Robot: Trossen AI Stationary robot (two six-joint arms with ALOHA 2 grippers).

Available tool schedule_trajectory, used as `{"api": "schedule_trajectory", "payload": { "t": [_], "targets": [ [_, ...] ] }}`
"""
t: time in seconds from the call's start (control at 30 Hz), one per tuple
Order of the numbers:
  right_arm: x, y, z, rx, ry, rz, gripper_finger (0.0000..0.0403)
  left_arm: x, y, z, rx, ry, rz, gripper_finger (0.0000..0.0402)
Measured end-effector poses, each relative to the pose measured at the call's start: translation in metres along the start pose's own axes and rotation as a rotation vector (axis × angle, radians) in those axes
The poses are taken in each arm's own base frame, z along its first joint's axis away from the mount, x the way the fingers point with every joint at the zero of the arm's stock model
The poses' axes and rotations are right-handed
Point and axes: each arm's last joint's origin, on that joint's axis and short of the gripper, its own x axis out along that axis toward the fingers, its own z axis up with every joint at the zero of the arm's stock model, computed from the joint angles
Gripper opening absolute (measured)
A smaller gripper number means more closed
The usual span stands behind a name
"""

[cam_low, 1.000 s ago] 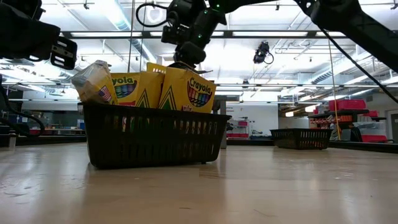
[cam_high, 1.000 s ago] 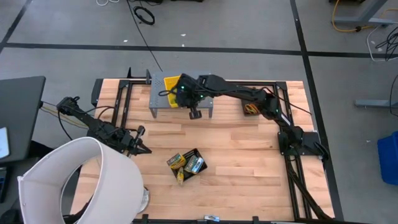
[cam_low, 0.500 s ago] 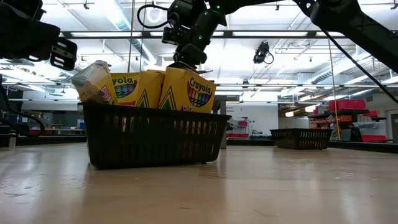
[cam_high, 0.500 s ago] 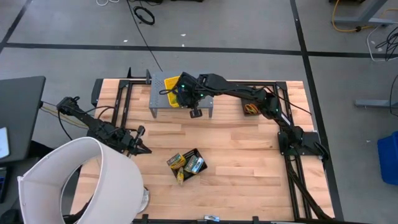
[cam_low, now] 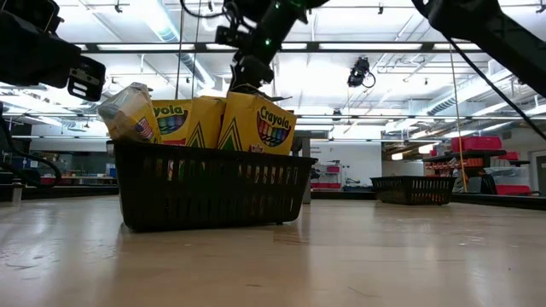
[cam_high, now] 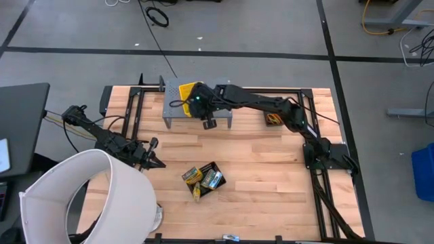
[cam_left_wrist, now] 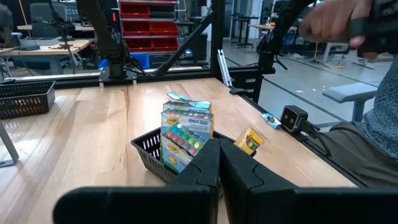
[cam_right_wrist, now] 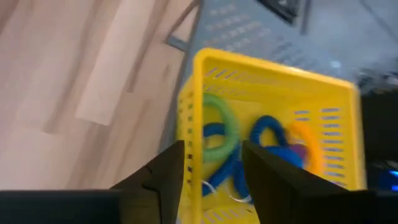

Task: Pick & Place Office Desk Supplies
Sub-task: Put the yellow bin on the shelf

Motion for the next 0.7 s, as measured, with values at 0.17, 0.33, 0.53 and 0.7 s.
{"api": "schedule_trajectory", "payload": {
  "t": [0.17,0.33,0.53,0.7],
  "targets": [
    [-0.021,0.010,0.012,0.017,0.045,-0.114,0.0159,0.000,0.000,0.000,0.001,0.001,0.000,0.0008],
    [-0.046,0.018,0.018,0.033,0.078,-0.162,0.0091,0.000,0.000,0.000,0.002,0.001,0.000,0.0008],
    [-0.047,0.015,-0.002,0.130,0.189,-0.103,0.0009,0.000,0.000,0.000,0.004,0.001,0.000,0.0008],
    [-0.021,0.005,-0.026,0.181,0.252,-0.103,0.0003,0.000,0.000,0.000,0.005,0.001,0.000,0.0008]
  ]
}}
